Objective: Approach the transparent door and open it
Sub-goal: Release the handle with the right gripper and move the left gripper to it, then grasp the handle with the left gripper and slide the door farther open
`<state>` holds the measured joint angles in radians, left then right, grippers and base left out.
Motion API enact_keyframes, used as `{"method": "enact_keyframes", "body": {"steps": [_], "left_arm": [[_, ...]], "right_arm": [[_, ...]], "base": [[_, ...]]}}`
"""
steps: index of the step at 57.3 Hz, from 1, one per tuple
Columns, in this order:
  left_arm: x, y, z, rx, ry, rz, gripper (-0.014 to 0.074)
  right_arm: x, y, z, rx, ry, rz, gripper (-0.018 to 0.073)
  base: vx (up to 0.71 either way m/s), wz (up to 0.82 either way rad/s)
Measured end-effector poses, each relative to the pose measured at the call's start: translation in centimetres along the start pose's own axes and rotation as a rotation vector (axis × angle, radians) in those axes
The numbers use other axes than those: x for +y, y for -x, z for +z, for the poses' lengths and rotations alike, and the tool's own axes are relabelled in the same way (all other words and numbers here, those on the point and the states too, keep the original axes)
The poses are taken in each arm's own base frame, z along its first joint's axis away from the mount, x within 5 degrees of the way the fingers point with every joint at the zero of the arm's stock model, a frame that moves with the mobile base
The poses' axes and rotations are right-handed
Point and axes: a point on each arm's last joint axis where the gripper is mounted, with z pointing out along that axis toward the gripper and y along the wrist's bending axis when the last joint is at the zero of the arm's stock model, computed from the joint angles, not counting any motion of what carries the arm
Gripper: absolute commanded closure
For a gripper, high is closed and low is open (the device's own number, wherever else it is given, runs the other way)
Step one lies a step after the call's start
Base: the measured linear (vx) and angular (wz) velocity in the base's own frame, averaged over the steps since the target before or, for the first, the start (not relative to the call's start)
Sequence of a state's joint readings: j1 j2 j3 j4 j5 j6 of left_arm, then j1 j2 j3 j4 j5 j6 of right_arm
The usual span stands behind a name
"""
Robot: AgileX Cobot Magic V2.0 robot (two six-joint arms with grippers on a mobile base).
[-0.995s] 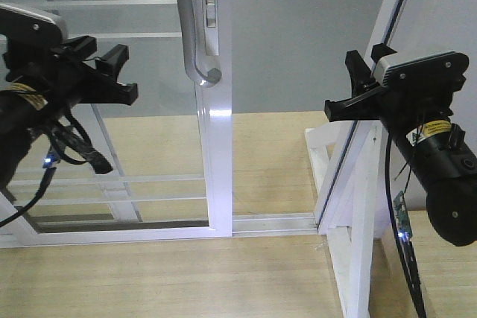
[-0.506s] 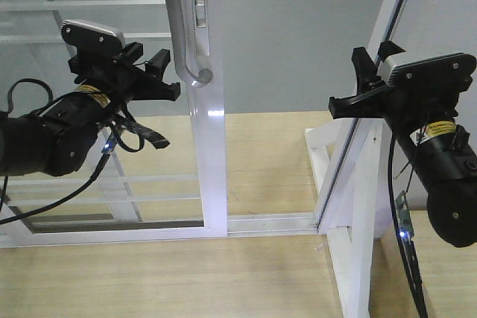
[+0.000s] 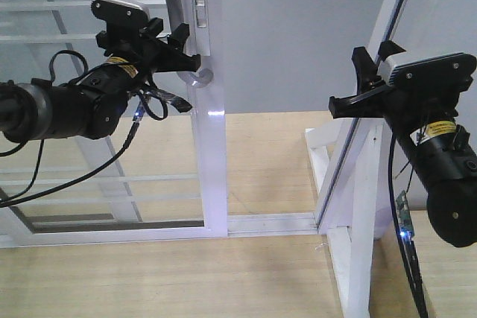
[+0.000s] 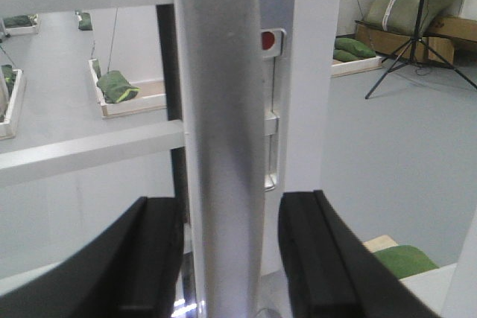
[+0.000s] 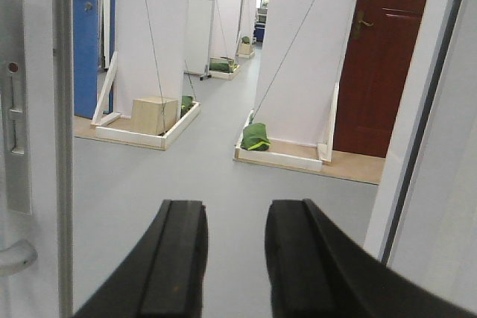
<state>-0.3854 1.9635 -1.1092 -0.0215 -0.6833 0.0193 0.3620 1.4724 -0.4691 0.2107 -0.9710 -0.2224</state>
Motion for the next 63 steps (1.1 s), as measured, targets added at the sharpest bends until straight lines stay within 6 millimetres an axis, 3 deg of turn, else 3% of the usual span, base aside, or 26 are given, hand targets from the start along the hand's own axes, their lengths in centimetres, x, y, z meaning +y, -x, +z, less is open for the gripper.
{"method": "enact_keyframes", "body": {"steps": [20,35,63], "left_arm": [[-0.2,-0.7,2.8,0.002,-0.003,0.011,0.0163],[0.2,-0.9,2.8,0.029,0.047,0.054,0.0163],[1.6,0.8,1.8,0.137,0.114,0.086,0.0224]], "right_arm": [[0.0,0.0,0.0,0.001,-0.002,0.001,0.0264],[0.0,0.0,0.0,0.000,-0.002,-0.010,0.0264],[-0.3,-0.1,0.0,0.009,-0.038,-0.008,0.0264]], "base": [[0.00,0.00],[0.00,0.00],[0.00,0.00]]}}
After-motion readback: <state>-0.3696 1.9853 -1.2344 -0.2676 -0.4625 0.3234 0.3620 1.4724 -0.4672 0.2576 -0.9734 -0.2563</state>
